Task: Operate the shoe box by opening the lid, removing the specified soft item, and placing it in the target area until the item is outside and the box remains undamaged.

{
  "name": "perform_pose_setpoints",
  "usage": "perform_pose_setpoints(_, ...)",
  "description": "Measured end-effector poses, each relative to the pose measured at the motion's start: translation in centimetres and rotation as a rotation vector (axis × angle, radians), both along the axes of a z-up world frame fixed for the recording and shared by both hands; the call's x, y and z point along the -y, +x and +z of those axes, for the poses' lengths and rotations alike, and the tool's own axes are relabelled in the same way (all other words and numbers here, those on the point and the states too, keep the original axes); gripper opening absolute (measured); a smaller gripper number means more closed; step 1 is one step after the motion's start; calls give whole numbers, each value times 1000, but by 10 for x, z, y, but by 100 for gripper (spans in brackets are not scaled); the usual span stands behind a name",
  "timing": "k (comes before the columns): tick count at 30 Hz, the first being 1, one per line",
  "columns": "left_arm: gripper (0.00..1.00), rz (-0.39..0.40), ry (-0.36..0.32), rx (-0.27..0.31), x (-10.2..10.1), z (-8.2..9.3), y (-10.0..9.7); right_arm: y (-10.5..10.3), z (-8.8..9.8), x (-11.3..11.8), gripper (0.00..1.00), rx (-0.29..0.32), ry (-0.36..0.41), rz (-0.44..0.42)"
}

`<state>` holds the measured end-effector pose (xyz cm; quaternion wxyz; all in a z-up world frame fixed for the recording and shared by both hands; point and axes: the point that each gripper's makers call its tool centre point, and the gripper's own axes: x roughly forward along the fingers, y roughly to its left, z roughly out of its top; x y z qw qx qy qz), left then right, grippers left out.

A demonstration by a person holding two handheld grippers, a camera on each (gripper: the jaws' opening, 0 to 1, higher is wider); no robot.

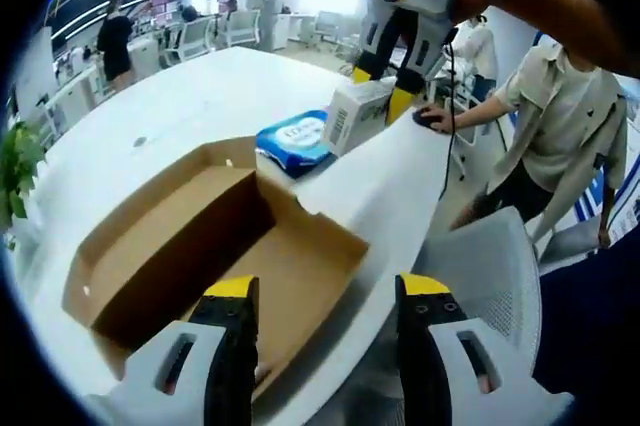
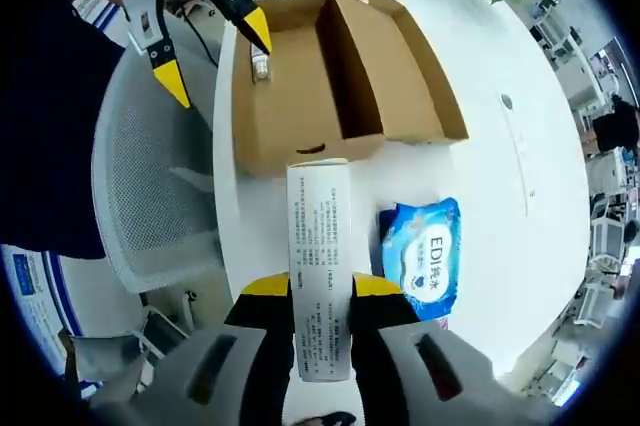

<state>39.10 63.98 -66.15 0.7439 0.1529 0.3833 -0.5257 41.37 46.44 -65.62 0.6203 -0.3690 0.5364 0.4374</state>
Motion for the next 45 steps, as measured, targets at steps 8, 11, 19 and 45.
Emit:
perform_pose_setpoints(8, 54, -25, 17, 5, 16, -2, -7, -3, -7, 39, 17, -12, -20, -18)
perform_pose_setpoints(11, 54, -31, 21, 4, 24, -3, -8, -6, -10, 59, 17, -17, -31, -31)
perform_pose_setpoints(19, 54, -47, 31, 3, 48, -4, -12, -11, -20, 107, 17, -30, -59, -56)
perform_pose_setpoints(45, 53, -39, 60, -6, 95, -13, -18, 4, -40, 187, 17, -34, -89, -60)
